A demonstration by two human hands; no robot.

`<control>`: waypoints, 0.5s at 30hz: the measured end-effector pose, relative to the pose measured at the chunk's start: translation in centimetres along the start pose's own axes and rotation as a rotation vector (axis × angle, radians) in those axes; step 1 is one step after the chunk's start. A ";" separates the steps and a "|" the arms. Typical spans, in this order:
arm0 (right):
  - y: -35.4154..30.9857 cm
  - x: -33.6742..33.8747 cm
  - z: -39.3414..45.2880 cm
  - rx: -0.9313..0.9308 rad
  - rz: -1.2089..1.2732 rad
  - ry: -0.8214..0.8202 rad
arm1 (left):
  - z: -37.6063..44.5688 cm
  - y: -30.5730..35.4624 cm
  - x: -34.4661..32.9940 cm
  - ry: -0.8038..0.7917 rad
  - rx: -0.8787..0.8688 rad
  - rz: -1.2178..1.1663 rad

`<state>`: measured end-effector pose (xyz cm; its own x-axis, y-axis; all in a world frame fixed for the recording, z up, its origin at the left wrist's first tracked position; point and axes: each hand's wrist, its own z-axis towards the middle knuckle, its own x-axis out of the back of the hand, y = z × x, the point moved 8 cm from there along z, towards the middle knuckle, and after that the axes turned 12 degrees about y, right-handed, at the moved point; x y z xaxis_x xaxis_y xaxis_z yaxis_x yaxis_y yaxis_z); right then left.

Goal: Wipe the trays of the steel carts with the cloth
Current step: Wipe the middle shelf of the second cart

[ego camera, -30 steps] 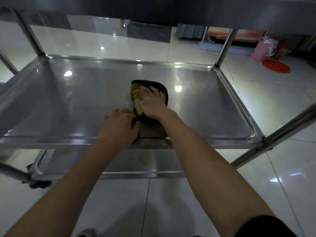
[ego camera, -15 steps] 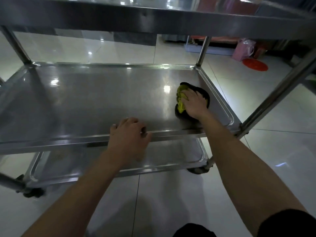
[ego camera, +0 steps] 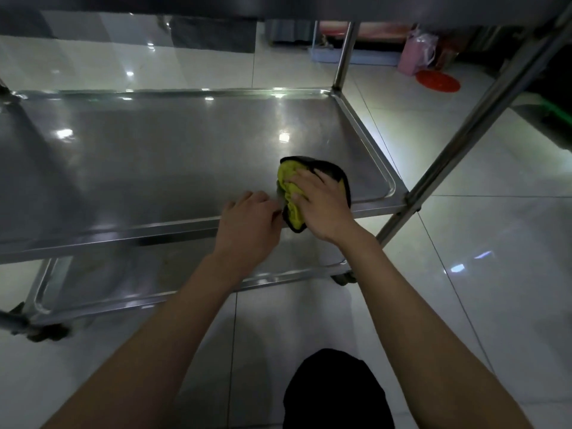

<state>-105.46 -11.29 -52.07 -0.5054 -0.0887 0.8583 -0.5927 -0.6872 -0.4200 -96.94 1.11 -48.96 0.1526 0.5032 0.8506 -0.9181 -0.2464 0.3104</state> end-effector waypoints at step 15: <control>8.7 5.7 -2.0 -0.218 -0.131 0.163 | -1.1 1.6 -0.4 0.046 0.008 0.033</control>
<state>-114.71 -16.35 -51.40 -0.4992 0.1195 0.8582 -0.7713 -0.5125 -0.3773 -98.91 1.42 -49.25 0.1050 0.5319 0.8403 -0.9194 -0.2701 0.2858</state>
